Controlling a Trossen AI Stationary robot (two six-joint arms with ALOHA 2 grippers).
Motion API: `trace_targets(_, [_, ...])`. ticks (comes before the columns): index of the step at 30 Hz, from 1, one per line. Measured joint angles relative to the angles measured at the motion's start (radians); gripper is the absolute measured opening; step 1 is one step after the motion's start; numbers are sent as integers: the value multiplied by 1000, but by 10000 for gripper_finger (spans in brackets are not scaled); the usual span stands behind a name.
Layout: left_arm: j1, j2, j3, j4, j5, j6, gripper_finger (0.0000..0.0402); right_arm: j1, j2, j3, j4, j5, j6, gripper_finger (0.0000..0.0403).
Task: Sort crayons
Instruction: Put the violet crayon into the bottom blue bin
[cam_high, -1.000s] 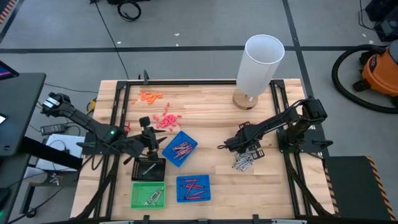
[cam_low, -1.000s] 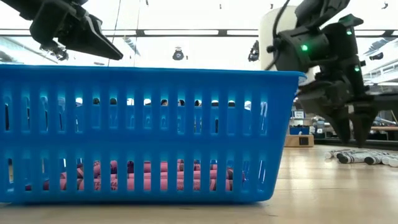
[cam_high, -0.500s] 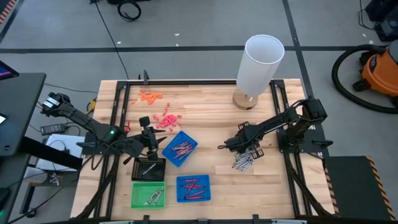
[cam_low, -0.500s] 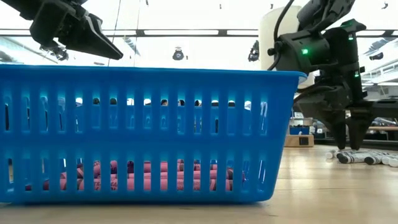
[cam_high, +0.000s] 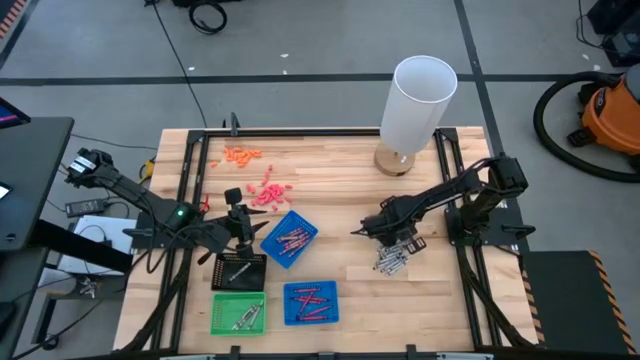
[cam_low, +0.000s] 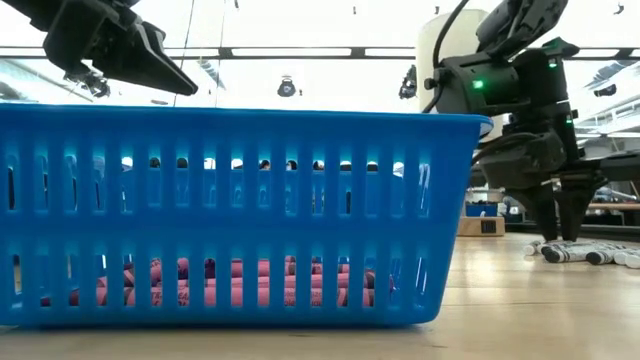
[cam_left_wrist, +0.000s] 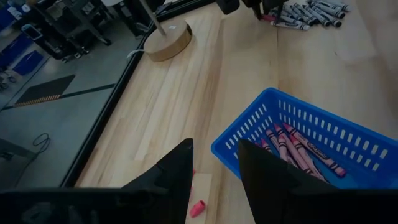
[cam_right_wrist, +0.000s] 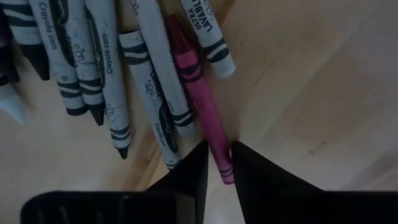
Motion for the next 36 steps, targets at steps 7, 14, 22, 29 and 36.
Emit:
trace_targets(7, [0, 1, 0, 7, 17, -26, 137, -31, 0, 0, 1, -42, -60, 35])
trace_targets(14, [0, 1, 0, 6, 45, -69, 137, -49, 1, 0, -2, -32, -62, 29])
trace_targets(22, [0, 1, 0, 15, 70, -71, 137, -52, 8, 122, -108, 60, -27, 34])
trace_targets(29, [0, 1, 0, 19, 71, -82, 137, -51, 8, 227, -133, 74, 11, 34])
trace_targets(36, [0, 1, 0, 19, 72, -85, 137, -46, 7, 287, -77, 50, 47, 34])
